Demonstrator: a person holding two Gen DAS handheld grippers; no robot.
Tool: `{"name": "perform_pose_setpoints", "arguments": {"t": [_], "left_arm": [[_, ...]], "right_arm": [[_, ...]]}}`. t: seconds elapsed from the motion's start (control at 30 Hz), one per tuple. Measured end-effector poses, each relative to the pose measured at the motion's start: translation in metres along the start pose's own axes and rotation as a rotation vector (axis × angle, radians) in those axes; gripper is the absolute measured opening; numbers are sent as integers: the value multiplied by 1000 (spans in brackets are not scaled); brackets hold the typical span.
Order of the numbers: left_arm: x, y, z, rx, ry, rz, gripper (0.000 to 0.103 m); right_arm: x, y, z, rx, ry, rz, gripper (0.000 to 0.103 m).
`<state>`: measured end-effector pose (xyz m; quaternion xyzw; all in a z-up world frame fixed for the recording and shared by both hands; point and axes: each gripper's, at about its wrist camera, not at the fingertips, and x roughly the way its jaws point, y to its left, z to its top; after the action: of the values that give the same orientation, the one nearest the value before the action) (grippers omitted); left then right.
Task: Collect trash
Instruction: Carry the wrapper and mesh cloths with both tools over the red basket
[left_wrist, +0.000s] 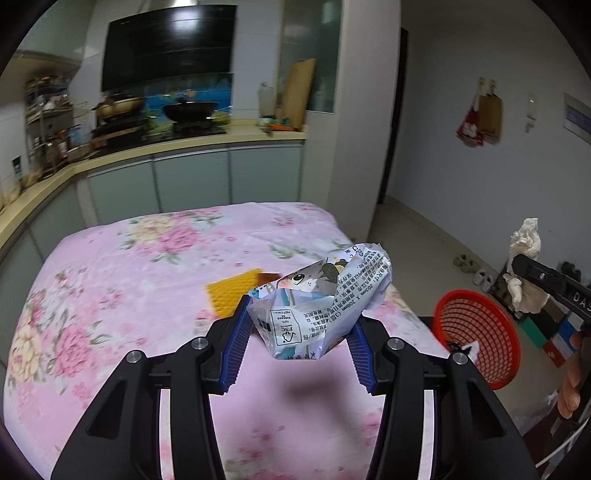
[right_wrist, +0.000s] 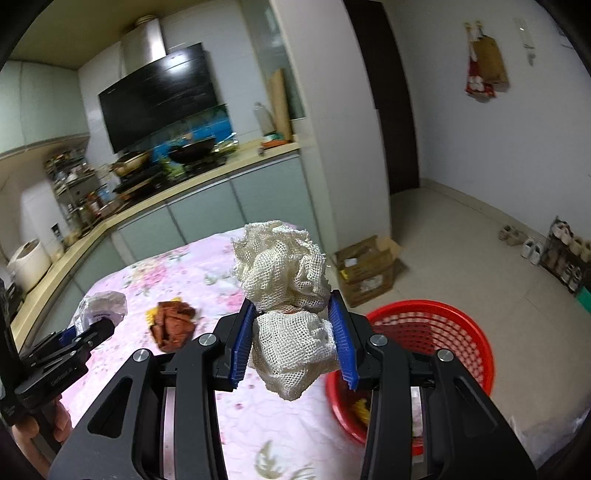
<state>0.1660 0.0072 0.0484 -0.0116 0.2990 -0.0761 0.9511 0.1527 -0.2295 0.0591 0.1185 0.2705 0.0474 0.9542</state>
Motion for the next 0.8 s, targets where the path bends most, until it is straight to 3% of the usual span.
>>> {"name": "perform_pose_setpoints", "arguments": {"t": [0.37, 0.8], "left_arm": [[34, -64, 9, 119, 41, -119, 47], [84, -144, 1, 211, 186, -306, 47]], "right_arm": [[-4, -48, -5, 80, -1, -110, 38], [-1, -97, -14, 161, 33, -200, 38]]}}
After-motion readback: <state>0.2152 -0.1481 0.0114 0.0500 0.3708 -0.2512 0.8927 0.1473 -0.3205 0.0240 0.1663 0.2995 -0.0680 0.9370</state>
